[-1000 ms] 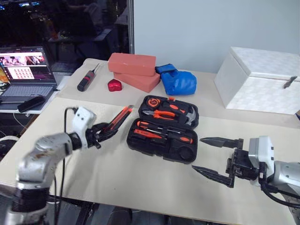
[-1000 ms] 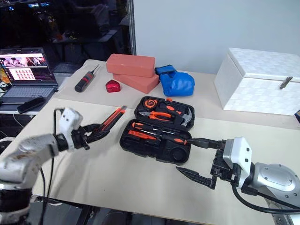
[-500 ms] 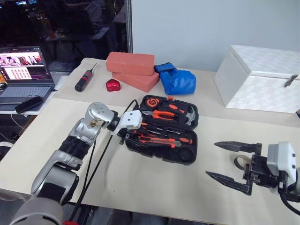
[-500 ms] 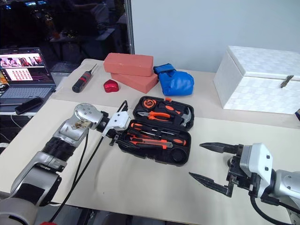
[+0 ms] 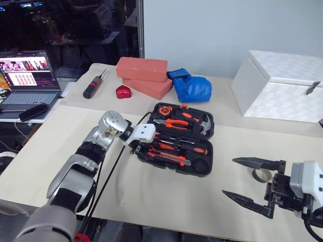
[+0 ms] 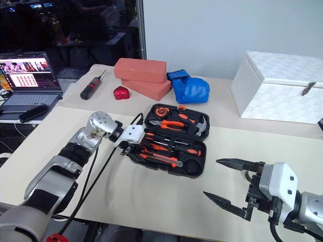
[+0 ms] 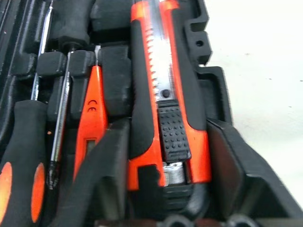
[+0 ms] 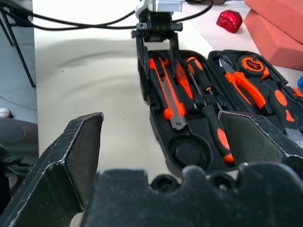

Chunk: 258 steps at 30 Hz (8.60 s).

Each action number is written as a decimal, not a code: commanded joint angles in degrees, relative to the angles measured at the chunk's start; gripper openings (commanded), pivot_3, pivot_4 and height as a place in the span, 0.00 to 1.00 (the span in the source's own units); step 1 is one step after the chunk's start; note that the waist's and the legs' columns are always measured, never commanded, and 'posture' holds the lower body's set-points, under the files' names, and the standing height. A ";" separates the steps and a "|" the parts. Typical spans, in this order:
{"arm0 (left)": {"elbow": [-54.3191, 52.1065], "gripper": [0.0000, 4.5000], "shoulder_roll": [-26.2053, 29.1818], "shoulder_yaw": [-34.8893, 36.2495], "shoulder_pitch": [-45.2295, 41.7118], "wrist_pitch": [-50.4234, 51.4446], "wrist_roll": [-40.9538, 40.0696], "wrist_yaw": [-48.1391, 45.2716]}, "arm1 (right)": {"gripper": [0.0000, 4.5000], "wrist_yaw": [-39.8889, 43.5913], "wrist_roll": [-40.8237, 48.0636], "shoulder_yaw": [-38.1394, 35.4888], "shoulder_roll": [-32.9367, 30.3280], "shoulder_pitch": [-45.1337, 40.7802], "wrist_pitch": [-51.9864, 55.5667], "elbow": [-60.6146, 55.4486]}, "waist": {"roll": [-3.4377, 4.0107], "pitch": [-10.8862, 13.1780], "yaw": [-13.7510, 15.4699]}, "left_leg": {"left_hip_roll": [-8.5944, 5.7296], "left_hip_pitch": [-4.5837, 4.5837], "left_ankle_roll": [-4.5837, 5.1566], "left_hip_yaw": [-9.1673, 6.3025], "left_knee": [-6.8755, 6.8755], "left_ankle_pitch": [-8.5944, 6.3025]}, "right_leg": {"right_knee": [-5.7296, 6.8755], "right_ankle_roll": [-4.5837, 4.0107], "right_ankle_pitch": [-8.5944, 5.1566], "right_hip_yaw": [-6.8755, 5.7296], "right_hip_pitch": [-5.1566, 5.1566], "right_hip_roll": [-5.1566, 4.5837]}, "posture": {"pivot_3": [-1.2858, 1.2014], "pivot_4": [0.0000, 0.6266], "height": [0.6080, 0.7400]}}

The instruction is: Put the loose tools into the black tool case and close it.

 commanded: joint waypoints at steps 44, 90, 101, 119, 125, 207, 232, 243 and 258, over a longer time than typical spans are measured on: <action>-28.39 0.02 -6.83 2.01 35.17 2.72 3.12 41.69 | 1.00 -6.77 1.01 -3.20 0.42 3.02 6.46 -1.57 | 1.58 -2.19 0.45 | -0.34 1.66 -0.43 -0.08 -0.25 -0.49 | -0.87 -0.05 -0.12 -0.01 1.43 -0.46 | 0.52 0.24 1.00; -71.07 0.84 19.75 23.26 40.04 46.51 -39.59 23.77 | 0.02 -9.90 -5.41 30.66 -17.30 -37.32 41.51 7.26 | 0.44 -0.61 -1.20 | -0.10 0.22 0.34 -0.17 -0.26 -0.47 | -0.41 0.03 -0.19 0.25 0.05 0.13 | 0.52 0.24 1.00; -71.85 0.84 20.66 25.45 43.66 44.57 -38.91 25.02 | 0.02 -10.80 -16.52 55.72 -10.18 -52.87 40.50 12.22 | 0.21 -0.43 -1.37 | -0.04 0.09 0.30 0.25 -0.17 -0.45 | -0.62 -0.16 -0.04 0.26 -0.10 -0.09 | 0.52 0.24 1.00; -73.10 0.84 21.22 27.01 48.24 42.65 -38.80 26.90 | 0.02 -4.31 -17.79 56.76 -8.20 -61.70 39.29 14.83 | 0.22 -0.40 -1.38 | 0.16 0.31 -0.01 0.22 -0.18 -0.56 | -0.24 -0.34 0.09 0.25 -0.26 0.11 | 0.52 0.24 1.00; -72.57 0.84 21.51 27.33 48.46 42.06 -38.60 26.51 | 0.02 -3.87 -22.74 61.36 -6.32 -61.89 35.60 20.69 | 0.23 -0.40 -1.37 | 0.14 0.14 0.19 0.25 -0.21 -0.46 | -0.27 -0.44 0.06 0.26 -0.35 0.10 | 0.52 0.24 1.00; -70.23 0.84 22.35 28.24 44.99 45.48 -38.64 30.26 | 0.10 -1.64 -32.78 63.76 1.38 -61.73 19.31 27.41 | -0.27 -0.43 -1.55 | 1.46 0.29 -0.14 2.95 -0.11 -0.59 | 0.17 -0.55 0.96 1.72 -2.05 0.71 | 0.52 0.24 1.00; -67.35 0.84 20.67 25.64 44.25 41.99 -36.06 27.63 | 0.01 0.94 -30.28 60.60 -2.21 -57.27 28.97 21.45 | -0.29 -0.43 -1.44 | 1.41 0.31 -0.15 2.95 -0.08 -0.59 | 0.18 -0.55 0.94 1.71 -2.04 0.67 | 0.52 0.24 1.00; -68.01 0.84 20.74 26.43 45.44 42.14 -36.17 27.96 | 0.34 4.14 -27.96 57.62 -4.01 -55.61 28.98 19.19 | -0.29 -0.43 -1.12 | 1.40 0.30 -0.15 2.94 -0.09 -0.60 | 0.19 -0.57 0.94 1.71 -2.03 0.66 | 0.52 0.24 1.00; -63.76 0.84 15.89 28.52 41.92 44.06 -37.65 33.63 | 0.34 -10.86 -11.48 34.09 8.58 -50.73 38.17 10.03 | -0.32 -0.43 -1.43 | 1.47 0.41 -0.17 3.12 -0.06 -0.61 | 0.27 -0.86 1.13 1.81 -2.13 0.69 | 0.52 0.24 0.97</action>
